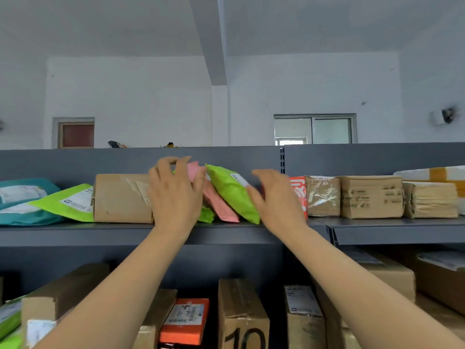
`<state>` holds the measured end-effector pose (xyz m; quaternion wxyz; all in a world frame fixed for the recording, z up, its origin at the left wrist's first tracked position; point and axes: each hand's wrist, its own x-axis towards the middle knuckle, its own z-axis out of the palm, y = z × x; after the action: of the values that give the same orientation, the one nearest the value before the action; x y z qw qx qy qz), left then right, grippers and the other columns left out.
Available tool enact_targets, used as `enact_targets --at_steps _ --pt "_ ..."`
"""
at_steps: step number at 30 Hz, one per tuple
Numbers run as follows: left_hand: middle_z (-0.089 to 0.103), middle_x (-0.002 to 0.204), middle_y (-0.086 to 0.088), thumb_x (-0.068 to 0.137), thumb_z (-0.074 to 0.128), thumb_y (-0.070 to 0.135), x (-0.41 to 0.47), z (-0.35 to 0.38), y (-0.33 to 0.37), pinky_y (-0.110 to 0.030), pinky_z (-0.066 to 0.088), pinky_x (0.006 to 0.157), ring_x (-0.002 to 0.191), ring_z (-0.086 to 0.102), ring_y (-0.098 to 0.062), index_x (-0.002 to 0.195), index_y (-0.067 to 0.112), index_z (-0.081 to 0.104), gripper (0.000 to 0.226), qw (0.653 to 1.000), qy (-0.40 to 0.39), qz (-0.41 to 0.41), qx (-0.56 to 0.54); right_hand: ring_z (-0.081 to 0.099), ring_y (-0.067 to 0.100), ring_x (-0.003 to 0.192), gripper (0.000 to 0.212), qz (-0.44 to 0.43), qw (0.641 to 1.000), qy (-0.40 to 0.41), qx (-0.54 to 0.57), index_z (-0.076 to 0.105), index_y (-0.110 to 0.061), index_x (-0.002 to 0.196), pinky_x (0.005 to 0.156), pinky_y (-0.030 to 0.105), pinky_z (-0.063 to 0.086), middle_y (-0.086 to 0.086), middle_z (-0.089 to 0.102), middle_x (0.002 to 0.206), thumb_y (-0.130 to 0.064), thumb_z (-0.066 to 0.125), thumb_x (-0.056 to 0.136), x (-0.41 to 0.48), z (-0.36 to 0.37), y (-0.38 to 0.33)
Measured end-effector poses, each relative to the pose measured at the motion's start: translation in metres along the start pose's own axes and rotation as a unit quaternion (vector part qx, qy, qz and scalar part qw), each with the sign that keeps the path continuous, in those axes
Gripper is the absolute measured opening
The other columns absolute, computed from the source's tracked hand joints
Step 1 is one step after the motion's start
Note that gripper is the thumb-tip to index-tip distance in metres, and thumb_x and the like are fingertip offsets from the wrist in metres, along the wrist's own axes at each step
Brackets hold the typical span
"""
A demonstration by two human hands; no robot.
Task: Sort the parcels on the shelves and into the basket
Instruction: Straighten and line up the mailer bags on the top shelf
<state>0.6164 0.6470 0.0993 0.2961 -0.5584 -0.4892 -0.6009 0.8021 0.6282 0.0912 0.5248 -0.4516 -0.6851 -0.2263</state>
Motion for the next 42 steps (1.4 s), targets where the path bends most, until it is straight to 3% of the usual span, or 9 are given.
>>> enact_targets --at_steps 2,5,10,18,25,29,32,36,42 --pt "0.054 0.115 -0.011 0.09 0.043 0.047 -0.007 -0.002 0.016 -0.043 0.042 0.081 0.103 0.047 -0.032 0.113 0.016 0.063 0.043 0.999 0.032 0.041 0.003 0.035 0.03 0.128 0.051 0.046 0.993 0.06 -0.086 0.047 -0.018 0.136 0.102 0.041 0.032 0.009 0.043 0.141 -0.037 0.057 0.09 0.006 -0.011 0.012" --pt "0.058 0.108 -0.003 0.085 0.049 0.043 -0.02 0.001 0.038 -0.036 0.042 0.072 0.096 0.047 -0.023 0.102 0.022 0.067 0.033 0.991 0.018 0.133 0.01 0.013 0.032 0.139 0.068 0.157 0.97 -0.057 -0.175 0.029 -0.032 0.144 0.106 0.051 0.027 0.007 0.018 0.152 -0.058 0.052 0.086 0.016 -0.015 0.027" --pt "0.064 0.102 0.006 0.079 0.043 0.046 -0.044 0.02 0.043 -0.034 0.046 0.068 0.094 0.058 -0.021 0.09 0.025 0.072 0.037 0.969 -0.088 0.227 0.035 0.028 0.038 0.126 0.066 0.203 0.961 -0.111 -0.149 0.039 -0.023 0.131 0.092 0.048 0.043 0.01 0.025 0.138 -0.062 0.055 0.08 0.018 0.001 0.035" --pt "0.065 0.1 0.002 0.081 0.04 0.047 -0.048 0.018 0.033 -0.038 0.05 0.071 0.098 0.06 -0.026 0.099 0.023 0.072 0.044 0.966 -0.156 0.203 0.023 0.042 0.018 0.106 0.081 0.148 0.986 0.067 0.025 0.04 -0.019 0.133 0.086 0.033 0.043 0.005 0.027 0.13 -0.039 0.079 0.065 -0.007 -0.025 0.025" --pt "0.051 0.129 0.0 0.091 0.052 0.039 -0.049 0.014 0.037 -0.04 0.038 0.094 0.124 0.04 -0.025 0.125 0.024 0.059 0.038 0.961 -0.216 0.172 -0.013 0.029 0.003 0.111 0.111 0.096 0.988 0.111 0.048 0.019 -0.017 0.148 0.082 -0.001 0.015 0.009 0.029 0.138 -0.037 0.085 0.062 -0.043 -0.064 -0.001" --pt "0.066 0.089 -0.004 0.098 0.032 0.046 -0.047 -0.003 0.049 -0.04 0.044 0.077 0.096 0.056 -0.03 0.08 0.024 0.062 0.04 0.956 -0.212 0.064 -0.19 0.022 -0.007 0.113 0.112 -0.007 0.996 0.091 0.002 0.017 -0.023 0.147 0.084 -0.004 0.024 0.005 0.029 0.135 -0.026 0.087 0.06 -0.068 -0.067 -0.01" --pt "0.066 0.08 0.002 0.092 0.034 0.061 -0.05 -0.025 0.061 -0.034 0.045 0.077 0.087 0.063 -0.023 0.074 0.02 0.058 0.051 0.86 -0.288 -0.143 -0.396 0.029 0.008 0.124 0.111 -0.079 0.992 0.084 -0.042 0.014 -0.025 0.144 0.094 0.025 0.04 -0.001 0.025 0.136 -0.024 0.088 0.061 -0.085 -0.064 -0.01" --pt "0.07 0.108 0.011 0.077 0.052 0.071 -0.062 -0.048 0.072 -0.036 0.054 0.086 0.098 0.067 -0.01 0.119 0.032 0.056 0.057 0.669 -0.387 -0.258 -0.579 0.035 0.022 0.128 0.11 -0.158 0.978 0.095 -0.101 0.015 -0.022 0.144 0.107 0.055 0.033 0.004 0.034 0.135 -0.016 0.087 0.06 -0.097 -0.057 -0.016" --pt "0.07 0.107 0.009 0.077 0.069 0.049 -0.075 -0.052 0.072 -0.039 0.056 0.081 0.096 0.067 -0.011 0.121 0.035 0.053 0.049 0.625 -0.413 -0.313 -0.584 0.027 -0.007 0.133 0.076 -0.063 0.997 -0.034 0.026 0.024 -0.039 0.138 0.11 0.033 0.036 -0.017 0.034 0.14 -0.006 0.061 0.079 -0.108 -0.068 -0.039"
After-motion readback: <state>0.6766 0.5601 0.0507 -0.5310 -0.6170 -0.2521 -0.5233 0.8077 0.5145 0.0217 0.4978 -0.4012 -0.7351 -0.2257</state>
